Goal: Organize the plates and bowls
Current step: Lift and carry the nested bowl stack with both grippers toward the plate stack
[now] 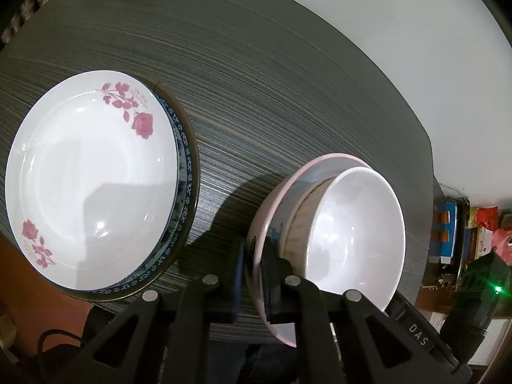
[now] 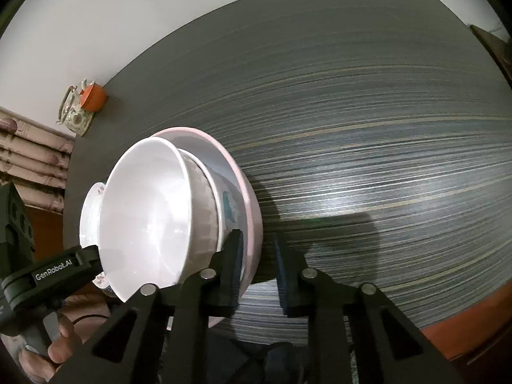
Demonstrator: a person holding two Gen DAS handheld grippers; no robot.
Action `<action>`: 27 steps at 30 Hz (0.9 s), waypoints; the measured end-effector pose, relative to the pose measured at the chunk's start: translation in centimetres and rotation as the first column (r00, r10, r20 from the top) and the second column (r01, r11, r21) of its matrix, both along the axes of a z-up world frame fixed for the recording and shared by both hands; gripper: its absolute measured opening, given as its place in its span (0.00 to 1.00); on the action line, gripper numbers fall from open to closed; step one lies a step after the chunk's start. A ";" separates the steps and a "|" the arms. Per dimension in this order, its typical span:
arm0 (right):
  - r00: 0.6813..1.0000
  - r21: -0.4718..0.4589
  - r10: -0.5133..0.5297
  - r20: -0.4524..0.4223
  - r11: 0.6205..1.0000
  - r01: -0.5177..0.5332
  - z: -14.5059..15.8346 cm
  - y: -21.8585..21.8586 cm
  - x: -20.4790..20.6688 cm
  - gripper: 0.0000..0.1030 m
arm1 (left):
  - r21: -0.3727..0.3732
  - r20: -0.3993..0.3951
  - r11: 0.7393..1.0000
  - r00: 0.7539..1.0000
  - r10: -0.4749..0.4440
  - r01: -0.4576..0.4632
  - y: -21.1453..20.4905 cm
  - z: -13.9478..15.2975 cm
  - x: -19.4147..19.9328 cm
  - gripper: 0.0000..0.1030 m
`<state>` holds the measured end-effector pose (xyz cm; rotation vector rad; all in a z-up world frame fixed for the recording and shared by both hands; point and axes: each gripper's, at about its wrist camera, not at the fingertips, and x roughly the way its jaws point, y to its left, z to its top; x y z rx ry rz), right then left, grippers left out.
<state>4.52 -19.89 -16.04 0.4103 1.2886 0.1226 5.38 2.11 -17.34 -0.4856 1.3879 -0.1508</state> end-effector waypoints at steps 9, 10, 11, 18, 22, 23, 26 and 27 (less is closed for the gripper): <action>0.999 -0.028 0.008 0.034 1.000 -0.008 0.3 1.1 0.1 0.14 | 0.022 0.025 1.000 0.999 -0.020 0.020 -0.2 0.3 0.1 0.08; 0.999 -0.030 0.007 0.037 1.000 -0.006 0.3 1.2 0.2 0.14 | 0.024 0.029 0.999 0.999 -0.022 0.022 -0.3 0.3 0.1 0.08; 0.999 -0.029 0.006 0.038 1.000 -0.005 0.2 1.2 0.2 0.14 | 0.027 0.033 0.999 0.999 -0.025 0.024 -0.3 0.4 0.1 0.08; 0.998 -0.037 0.000 0.057 0.999 0.002 0.4 1.4 0.2 0.14 | 0.033 0.045 0.999 0.998 -0.031 0.030 -0.5 0.6 0.2 0.08; 0.998 -0.037 -0.002 0.064 0.999 0.004 0.4 1.6 0.1 0.14 | 0.034 0.051 0.999 0.998 -0.031 0.029 -0.6 0.7 0.0 0.07; 0.998 -0.037 -0.002 0.067 0.999 0.005 0.4 1.5 0.1 0.14 | 0.034 0.053 0.999 0.998 -0.031 0.029 -0.6 0.8 0.0 0.07; 0.997 -0.037 -0.001 0.074 0.999 0.004 0.6 1.5 0.2 0.14 | 0.034 0.062 0.999 0.998 -0.030 0.028 -0.4 1.1 -0.1 0.07; 0.997 -0.037 -0.001 0.077 0.999 0.004 0.6 1.5 0.2 0.14 | 0.035 0.065 0.999 0.997 -0.030 0.028 -0.3 1.2 -0.2 0.07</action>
